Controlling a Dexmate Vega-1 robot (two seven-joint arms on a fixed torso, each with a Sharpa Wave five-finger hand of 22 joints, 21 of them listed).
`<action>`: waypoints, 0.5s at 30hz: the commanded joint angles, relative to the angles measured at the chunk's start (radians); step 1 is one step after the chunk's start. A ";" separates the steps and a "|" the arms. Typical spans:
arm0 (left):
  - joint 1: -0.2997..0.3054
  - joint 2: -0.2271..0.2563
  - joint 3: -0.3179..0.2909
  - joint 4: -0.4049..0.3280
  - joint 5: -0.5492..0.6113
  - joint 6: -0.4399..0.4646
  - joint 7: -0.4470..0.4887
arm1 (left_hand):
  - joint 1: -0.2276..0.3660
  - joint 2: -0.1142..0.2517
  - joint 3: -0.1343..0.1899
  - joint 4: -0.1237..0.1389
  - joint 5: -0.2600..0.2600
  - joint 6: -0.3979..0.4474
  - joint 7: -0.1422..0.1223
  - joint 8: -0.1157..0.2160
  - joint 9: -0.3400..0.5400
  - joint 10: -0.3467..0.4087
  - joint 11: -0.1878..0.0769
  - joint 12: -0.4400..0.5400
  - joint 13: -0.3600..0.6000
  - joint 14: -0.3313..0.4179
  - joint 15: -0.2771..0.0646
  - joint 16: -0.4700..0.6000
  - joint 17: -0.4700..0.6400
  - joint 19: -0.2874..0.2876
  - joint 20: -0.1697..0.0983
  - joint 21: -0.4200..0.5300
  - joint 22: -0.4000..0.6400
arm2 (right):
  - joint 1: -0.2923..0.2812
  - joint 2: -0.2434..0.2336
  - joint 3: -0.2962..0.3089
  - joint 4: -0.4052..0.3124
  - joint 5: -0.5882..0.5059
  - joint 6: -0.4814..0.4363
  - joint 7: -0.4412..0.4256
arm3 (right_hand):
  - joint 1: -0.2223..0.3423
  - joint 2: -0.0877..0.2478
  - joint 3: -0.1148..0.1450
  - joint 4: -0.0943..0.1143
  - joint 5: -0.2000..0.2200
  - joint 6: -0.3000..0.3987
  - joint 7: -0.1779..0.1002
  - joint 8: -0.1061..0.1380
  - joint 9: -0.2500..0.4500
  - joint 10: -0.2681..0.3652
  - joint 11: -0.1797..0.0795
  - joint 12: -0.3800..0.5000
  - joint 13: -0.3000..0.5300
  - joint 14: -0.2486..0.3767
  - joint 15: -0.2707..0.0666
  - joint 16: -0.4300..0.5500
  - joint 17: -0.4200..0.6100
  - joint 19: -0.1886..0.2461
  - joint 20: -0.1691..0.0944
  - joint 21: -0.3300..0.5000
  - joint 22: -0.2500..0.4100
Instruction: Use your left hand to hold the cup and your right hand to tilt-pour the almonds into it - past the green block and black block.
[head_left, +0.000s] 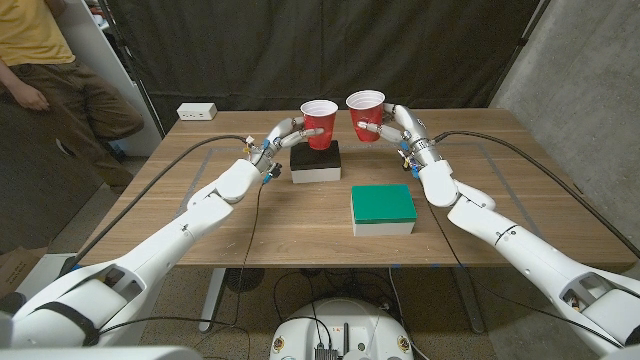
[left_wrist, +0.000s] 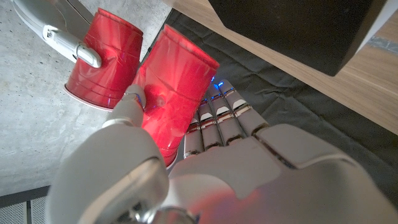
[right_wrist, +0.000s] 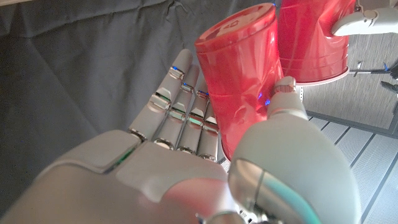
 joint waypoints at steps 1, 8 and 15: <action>-0.009 -0.002 0.013 0.001 0.012 -0.003 -0.019 | 0.011 -0.002 0.008 -0.001 0.007 0.012 0.000 0.009 0.002 0.009 0.001 -0.001 0.006 0.011 -0.057 0.000 0.002 0.013 -0.019 0.001 0.001 | 0.016 0.006 -0.009 -0.011 -0.034 -0.032 -0.024 | 0.005 0.006 0.001 0.002 -0.004 0.018 -0.002 0.007 0.003 0.014 -0.002 -0.001 0.003 0.014 -0.049 0.008 0.002 0.010 0.001 0.007 0.001; -0.014 -0.001 0.015 -0.008 0.017 -0.002 -0.026 | 0.012 -0.001 0.009 -0.001 0.007 0.015 0.000 0.009 0.002 0.011 -0.001 -0.001 0.006 0.011 -0.058 0.000 0.002 0.014 -0.019 0.001 0.001 | 0.018 -0.008 -0.012 -0.031 -0.063 -0.053 -0.034 | 0.006 0.005 0.000 0.002 -0.005 0.030 -0.001 0.011 0.003 0.023 -0.002 0.000 0.004 0.022 -0.049 0.009 0.001 0.018 0.003 0.011 0.001; -0.021 -0.003 0.019 -0.010 0.023 -0.004 -0.031 | 0.013 0.000 0.009 0.000 0.007 0.016 -0.001 0.009 0.002 0.012 0.000 -0.002 0.006 0.013 -0.058 0.000 0.003 0.014 -0.019 0.001 0.002 | 0.024 -0.032 -0.020 -0.061 -0.121 -0.085 -0.044 | 0.007 0.007 -0.001 0.002 -0.006 0.036 -0.004 0.012 0.002 0.031 -0.005 0.001 0.004 0.032 -0.053 0.012 0.001 0.021 0.000 0.013 0.002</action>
